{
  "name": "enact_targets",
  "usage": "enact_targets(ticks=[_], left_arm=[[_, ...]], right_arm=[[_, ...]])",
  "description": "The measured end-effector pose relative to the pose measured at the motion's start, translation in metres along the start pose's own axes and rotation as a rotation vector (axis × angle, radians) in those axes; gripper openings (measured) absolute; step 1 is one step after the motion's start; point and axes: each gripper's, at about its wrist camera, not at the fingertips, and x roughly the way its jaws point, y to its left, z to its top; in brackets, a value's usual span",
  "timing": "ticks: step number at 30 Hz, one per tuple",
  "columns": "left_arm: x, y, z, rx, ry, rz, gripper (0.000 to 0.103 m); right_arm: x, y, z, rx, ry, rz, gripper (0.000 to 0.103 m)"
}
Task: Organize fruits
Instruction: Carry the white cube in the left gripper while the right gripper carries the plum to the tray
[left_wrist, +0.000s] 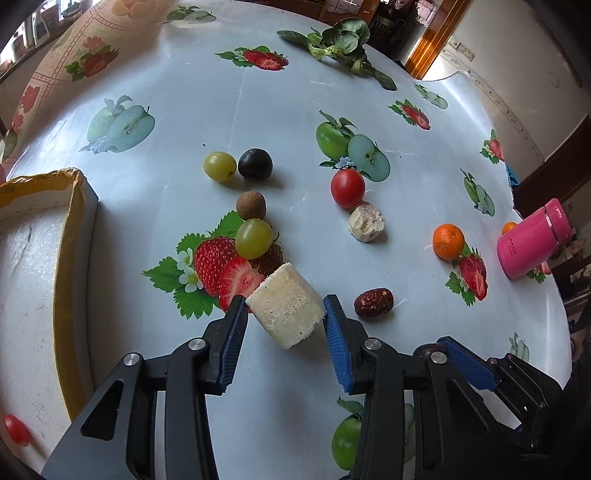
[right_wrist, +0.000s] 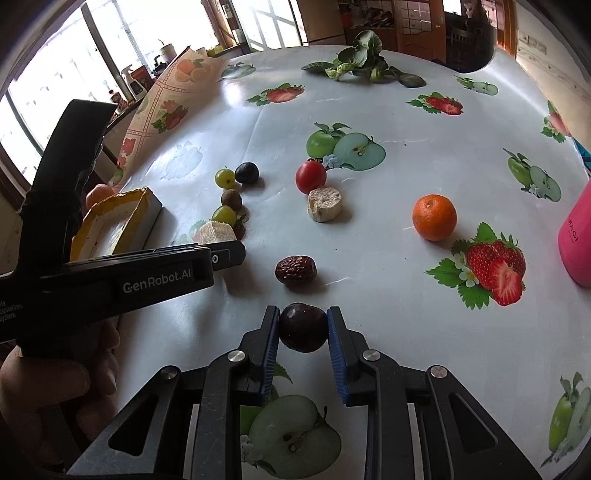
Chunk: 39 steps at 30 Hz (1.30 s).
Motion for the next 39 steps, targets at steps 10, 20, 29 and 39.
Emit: enact_targets(ticks=[10, 20, 29, 39], left_arm=[[-0.051, 0.006, -0.026, 0.002, -0.041, 0.016, 0.040], [-0.088, 0.033, -0.047, -0.027, -0.088, 0.067, 0.040], [-0.107, 0.066, -0.061, -0.076, -0.100, 0.099, 0.040], [-0.117, 0.094, -0.072, -0.120, -0.109, 0.118, 0.040]], right_arm=[[-0.038, 0.004, -0.009, 0.013, -0.044, 0.018, 0.026], [-0.057, 0.035, -0.016, -0.007, -0.061, 0.059, 0.026], [-0.058, 0.074, -0.018, -0.058, -0.058, 0.095, 0.026], [-0.054, 0.109, -0.020, -0.110, -0.048, 0.126, 0.026]])
